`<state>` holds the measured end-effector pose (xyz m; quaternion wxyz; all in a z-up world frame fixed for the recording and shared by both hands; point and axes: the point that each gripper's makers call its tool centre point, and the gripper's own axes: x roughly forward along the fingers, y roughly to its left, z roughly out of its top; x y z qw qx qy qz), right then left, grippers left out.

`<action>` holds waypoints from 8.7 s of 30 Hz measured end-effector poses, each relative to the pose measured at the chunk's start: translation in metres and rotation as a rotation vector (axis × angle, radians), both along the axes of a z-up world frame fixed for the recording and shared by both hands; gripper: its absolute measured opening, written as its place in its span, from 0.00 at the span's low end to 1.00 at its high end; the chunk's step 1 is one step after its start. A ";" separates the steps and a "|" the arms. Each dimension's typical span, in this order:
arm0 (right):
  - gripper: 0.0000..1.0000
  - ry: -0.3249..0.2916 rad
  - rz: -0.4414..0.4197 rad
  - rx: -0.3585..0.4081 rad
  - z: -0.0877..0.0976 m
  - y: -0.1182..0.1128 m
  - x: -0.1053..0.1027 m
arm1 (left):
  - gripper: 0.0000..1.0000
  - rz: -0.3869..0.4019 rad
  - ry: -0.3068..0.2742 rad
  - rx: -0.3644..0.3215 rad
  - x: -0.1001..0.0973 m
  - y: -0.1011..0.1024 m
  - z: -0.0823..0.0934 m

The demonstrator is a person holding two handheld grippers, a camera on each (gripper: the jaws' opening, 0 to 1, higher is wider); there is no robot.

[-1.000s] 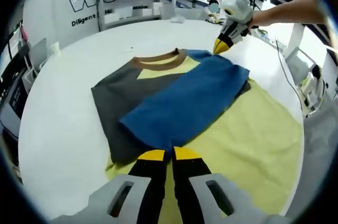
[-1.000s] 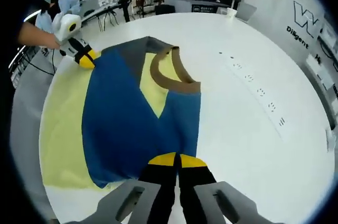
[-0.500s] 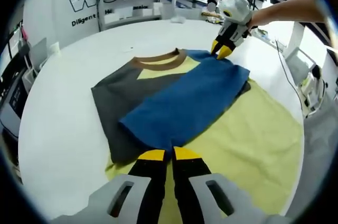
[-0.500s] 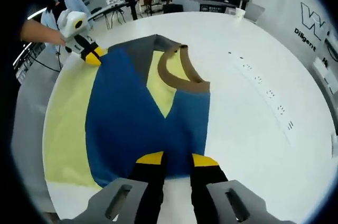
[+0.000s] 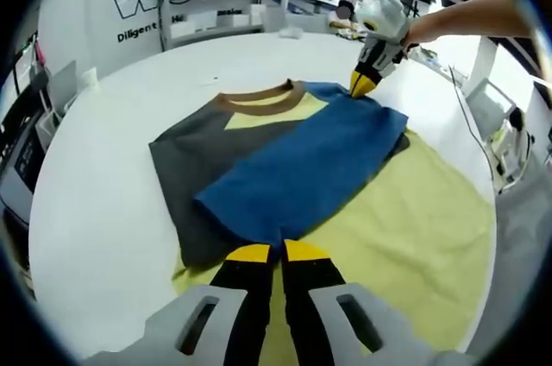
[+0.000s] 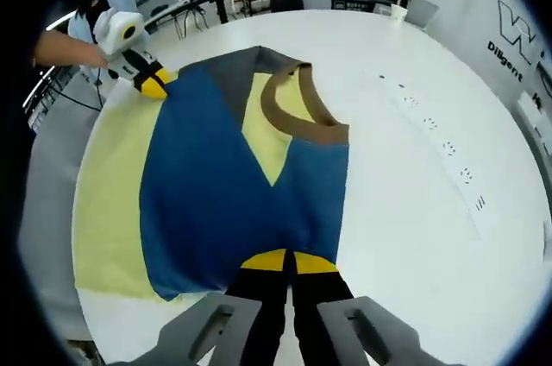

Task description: Fold the garment on the visible template until the final outline fits inside the template.

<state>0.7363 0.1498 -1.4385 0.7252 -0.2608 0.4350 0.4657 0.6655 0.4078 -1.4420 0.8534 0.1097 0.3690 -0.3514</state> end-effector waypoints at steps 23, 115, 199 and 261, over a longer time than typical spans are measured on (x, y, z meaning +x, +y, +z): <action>0.00 -0.187 0.011 -0.002 0.016 0.007 0.032 | 0.04 -0.028 -0.015 0.035 -0.001 -0.002 0.000; 0.58 -0.071 -0.166 0.276 0.029 0.038 -0.261 | 0.58 -0.216 -0.078 -0.002 -0.162 0.069 0.028; 0.00 -0.147 0.068 -0.011 0.034 0.009 -0.290 | 0.02 -0.332 0.077 0.130 -0.191 0.080 0.032; 0.00 -0.531 -0.165 -0.090 0.142 -0.020 -0.032 | 0.02 -0.017 -0.280 0.104 0.072 0.049 0.153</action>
